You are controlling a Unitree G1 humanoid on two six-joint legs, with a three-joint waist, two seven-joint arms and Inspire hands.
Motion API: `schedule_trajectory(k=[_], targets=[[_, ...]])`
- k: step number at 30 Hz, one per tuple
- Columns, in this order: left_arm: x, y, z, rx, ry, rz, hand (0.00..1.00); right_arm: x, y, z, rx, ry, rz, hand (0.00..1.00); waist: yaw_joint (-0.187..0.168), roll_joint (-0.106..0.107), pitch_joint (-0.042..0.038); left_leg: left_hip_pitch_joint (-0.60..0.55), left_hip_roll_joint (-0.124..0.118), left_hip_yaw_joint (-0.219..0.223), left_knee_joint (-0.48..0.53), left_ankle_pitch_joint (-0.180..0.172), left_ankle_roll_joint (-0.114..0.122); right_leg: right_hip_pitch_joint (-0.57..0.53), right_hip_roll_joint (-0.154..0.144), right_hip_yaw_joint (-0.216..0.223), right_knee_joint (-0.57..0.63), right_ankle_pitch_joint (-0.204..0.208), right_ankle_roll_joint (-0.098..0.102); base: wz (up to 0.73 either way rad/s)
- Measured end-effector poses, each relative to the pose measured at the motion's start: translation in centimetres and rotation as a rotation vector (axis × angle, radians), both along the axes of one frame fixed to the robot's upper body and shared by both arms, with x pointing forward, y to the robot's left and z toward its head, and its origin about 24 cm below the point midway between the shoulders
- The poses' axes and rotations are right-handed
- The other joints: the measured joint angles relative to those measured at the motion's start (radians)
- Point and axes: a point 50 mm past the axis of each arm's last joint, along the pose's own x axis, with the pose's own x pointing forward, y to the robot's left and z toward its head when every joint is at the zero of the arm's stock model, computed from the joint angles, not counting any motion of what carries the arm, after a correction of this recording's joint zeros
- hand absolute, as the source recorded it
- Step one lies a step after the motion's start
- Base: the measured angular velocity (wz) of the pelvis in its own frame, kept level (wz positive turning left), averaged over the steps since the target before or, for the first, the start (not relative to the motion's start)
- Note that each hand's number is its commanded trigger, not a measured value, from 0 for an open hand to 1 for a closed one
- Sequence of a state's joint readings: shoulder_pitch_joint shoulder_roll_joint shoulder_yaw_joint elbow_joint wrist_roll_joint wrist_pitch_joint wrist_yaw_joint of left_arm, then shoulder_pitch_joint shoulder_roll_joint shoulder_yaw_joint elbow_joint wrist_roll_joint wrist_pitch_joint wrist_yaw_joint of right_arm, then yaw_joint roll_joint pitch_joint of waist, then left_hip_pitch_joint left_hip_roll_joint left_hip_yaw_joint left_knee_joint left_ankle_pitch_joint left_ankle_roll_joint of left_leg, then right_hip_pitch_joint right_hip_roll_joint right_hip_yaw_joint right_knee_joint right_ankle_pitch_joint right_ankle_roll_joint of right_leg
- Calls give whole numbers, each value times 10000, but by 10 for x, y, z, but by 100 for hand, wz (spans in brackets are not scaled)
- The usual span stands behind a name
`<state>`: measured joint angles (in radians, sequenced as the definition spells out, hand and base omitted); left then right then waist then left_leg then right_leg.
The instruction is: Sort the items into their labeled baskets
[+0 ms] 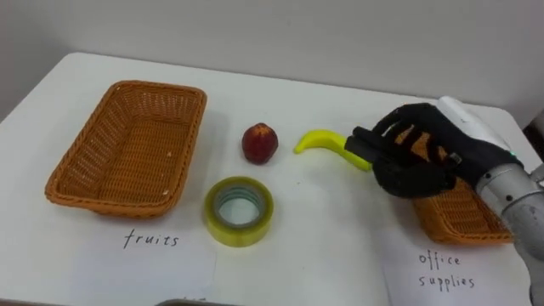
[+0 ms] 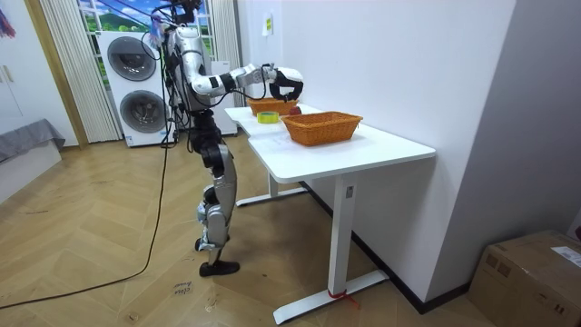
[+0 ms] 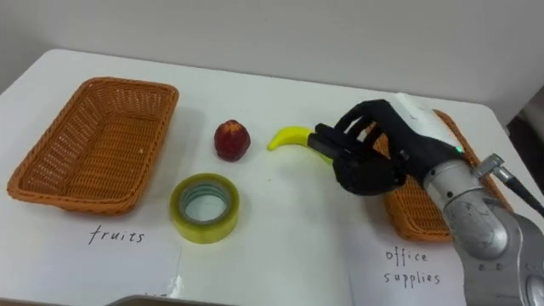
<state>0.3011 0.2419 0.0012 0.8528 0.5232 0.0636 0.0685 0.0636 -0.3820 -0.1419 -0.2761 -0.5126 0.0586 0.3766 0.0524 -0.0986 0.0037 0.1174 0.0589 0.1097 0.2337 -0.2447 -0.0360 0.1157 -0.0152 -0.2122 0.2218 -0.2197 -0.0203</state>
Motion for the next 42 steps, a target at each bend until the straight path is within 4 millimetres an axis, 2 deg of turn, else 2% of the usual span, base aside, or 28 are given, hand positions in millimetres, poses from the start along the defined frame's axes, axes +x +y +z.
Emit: schedule_trajectory(k=[7,11,14,17,18,22,33,37,42], targets=[[-2,5,1,50,-86,369,0,0,-2,6,719,-814,-155,100,-82,-255,58,-1,-5,-12,25,1,2,-23,15,65,-11,4,-1,-1],[-9,6,0,62,129,493,0,-1,-8,10,802,-1106,-445,100,-242,-216,89,-5,-10,12,13,-1,3,-50,14,108,-18,8,6,-3],[-13,5,-1,-15,213,725,0,-2,-17,15,773,-1483,-911,100,-275,-144,79,-22,0,102,3,-1,3,-119,24,179,-8,10,3,-8],[-16,3,-2,-112,255,923,0,-3,-21,18,698,-1868,-1254,100,-322,-57,33,2,-1,173,0,-1,3,-123,18,189,-9,10,4,-5],[-19,2,-3,-127,328,952,0,-2,-23,18,754,-1937,-1363,100,-346,-78,1,21,-1,186,-6,0,3,-121,18,202,-5,10,5,-5],[-24,0,-4,-170,452,999,0,-1,-29,9,1099,-1696,-1695,100,-397,-109,-22,147,-1,248,-123,2,4,-95,22,253,6,10,6,-6],[-25,0,-4,-428,618,1014,0,-1,-33,6,1461,-1729,-1944,100,-479,-249,37,193,-1,301,-131,2,3,-119,33,388,-36,8,9,-3],[-26,0,-4,-525,715,1001,0,-1,-35,1,1573,-1526,-2067,100,-481,-305,13,193,-1,309,-131,2,4,-118,29,390,-26,8,9,0],[-23,5,-1,-438,503,1247,0,-1,-39,-2,1578,-1421,-2248,100,-499,-278,22,182,5,322,-129,2,4,-125,31,437,-33,8,9,0]])
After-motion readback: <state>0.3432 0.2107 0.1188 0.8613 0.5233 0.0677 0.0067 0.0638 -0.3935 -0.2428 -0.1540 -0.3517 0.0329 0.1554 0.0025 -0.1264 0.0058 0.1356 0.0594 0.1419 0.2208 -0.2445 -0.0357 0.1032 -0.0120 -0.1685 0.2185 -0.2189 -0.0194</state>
